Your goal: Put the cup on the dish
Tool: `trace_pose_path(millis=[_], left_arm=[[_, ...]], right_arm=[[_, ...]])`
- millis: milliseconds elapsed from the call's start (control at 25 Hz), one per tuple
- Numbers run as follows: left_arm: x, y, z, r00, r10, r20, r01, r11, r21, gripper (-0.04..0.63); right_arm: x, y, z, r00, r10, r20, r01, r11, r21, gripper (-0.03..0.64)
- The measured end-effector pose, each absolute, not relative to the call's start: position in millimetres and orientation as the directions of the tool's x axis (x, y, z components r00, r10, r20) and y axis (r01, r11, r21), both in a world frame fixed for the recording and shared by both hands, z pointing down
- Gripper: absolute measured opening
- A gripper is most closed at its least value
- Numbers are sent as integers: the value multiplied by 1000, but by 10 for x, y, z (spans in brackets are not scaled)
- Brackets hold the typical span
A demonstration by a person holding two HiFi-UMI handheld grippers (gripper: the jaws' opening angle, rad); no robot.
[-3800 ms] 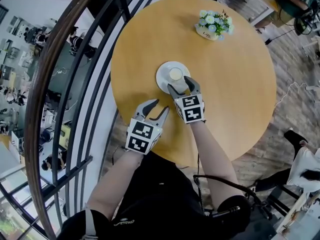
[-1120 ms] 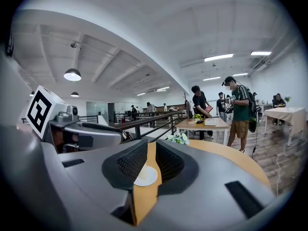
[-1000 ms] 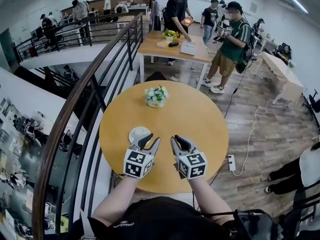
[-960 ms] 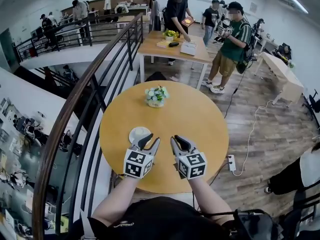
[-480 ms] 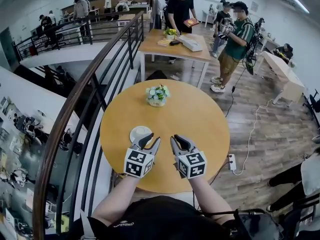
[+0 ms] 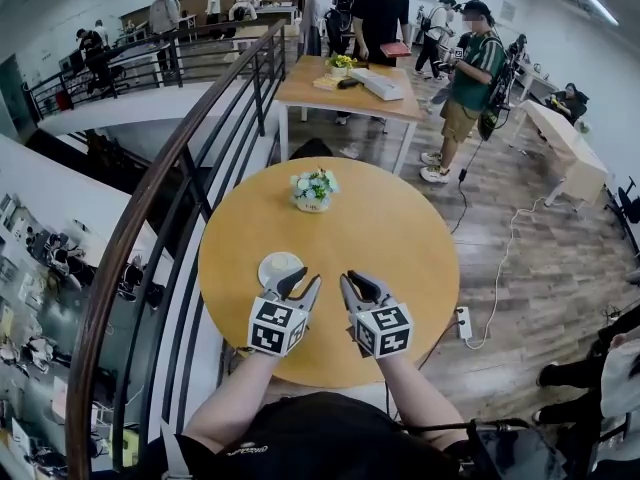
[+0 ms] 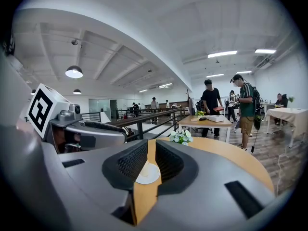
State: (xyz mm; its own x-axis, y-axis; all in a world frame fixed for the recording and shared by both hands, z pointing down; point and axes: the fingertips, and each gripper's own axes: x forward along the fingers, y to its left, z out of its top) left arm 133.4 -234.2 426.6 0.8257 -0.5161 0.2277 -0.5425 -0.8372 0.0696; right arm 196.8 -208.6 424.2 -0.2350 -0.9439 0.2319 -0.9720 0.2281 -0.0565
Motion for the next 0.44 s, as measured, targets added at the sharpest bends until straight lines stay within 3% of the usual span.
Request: trace_pose_path(millis=[440], left_arm=[[1365,-2319,4285,829,-509,233,-536,-841,71,120]], right_arm=[[1984,-2088,4272,-235,-942,238,-972,227,-61,54]])
